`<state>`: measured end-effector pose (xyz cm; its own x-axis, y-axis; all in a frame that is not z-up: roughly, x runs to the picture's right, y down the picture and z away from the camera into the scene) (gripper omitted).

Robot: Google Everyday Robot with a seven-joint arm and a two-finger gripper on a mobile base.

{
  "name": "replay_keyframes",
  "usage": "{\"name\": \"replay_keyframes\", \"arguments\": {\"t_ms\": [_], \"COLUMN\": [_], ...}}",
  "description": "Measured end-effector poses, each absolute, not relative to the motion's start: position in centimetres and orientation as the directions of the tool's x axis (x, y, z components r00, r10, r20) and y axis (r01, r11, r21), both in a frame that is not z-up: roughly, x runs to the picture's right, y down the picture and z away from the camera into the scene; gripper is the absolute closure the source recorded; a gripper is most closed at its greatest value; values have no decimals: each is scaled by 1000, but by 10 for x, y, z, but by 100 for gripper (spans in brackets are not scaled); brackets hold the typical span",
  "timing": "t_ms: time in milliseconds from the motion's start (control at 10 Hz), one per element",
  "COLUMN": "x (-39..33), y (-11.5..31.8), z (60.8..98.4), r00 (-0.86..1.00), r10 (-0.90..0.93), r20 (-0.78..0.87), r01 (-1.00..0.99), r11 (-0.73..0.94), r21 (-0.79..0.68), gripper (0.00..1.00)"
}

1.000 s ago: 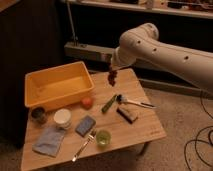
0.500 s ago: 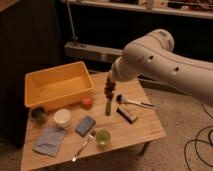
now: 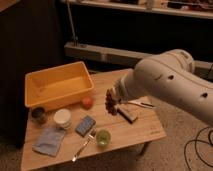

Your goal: Place grapes in plastic cup

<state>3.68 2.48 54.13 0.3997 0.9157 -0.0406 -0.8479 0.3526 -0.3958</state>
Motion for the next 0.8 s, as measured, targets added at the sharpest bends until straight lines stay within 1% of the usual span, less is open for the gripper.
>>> {"name": "replay_keyframes", "arguments": {"t_ms": [200, 400, 800], "x": [27, 16, 7], "y": [52, 69, 83], "z": [560, 568, 572], "r00": [426, 440, 444], "r10": [904, 898, 896], "r20": [-41, -24, 4], "r01": [-817, -787, -753], "r11": [365, 372, 375], "r21": [-447, -492, -541], "gripper": [100, 100, 100]}}
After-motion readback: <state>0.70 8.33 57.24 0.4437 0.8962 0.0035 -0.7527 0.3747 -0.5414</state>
